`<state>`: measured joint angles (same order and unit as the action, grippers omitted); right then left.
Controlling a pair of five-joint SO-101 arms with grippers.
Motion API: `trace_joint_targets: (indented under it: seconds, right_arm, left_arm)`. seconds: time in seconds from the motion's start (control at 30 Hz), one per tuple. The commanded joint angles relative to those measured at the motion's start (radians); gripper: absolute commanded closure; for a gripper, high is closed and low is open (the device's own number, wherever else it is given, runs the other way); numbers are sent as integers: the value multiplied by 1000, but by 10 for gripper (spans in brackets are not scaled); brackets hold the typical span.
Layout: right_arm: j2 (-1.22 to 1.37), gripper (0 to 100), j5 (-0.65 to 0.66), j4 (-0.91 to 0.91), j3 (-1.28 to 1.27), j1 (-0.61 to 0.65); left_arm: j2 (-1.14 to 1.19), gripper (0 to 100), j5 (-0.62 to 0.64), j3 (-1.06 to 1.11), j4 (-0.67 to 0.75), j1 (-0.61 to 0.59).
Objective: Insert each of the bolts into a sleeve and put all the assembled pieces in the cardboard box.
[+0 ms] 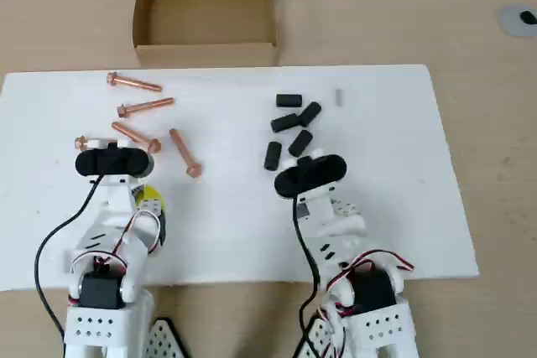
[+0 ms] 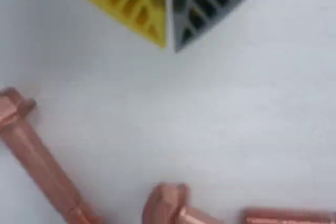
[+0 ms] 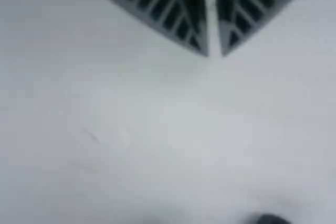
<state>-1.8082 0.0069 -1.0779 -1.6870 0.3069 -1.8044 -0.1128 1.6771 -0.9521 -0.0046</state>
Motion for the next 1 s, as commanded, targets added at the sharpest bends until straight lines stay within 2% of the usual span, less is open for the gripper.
trace_joint_targets:
  seconds: [0.0,0.33,0.4,0.47,0.53,0.7,0.83,0.97]
  right_arm:
    - [-111,989,8,17,-1,-5]
    - [-111,989,3,17,4,-10]
    - [-110,989,2,2,31,-12]
    - [-110,989,2,-32,76,-13]
    - [-108,989,2,-60,101,-47]
    - [-108,989,3,-124,186,-177]
    - [-74,989,5,-167,294,-186]
    - [96,989,3,-164,412,-186]
  left_arm:
    - [-8,988,-2,9,37,-2]
    - [-7,988,-8,9,48,-11]
    - [-7,987,-52,-2,48,-15]
    - [-1,986,-152,-57,48,-38]
    - [1,986,-155,-114,35,-43]
    - [2,986,-143,-284,-112,-46]
    - [51,986,-140,-425,-216,-44]
    - [259,986,-140,-578,-290,-80]
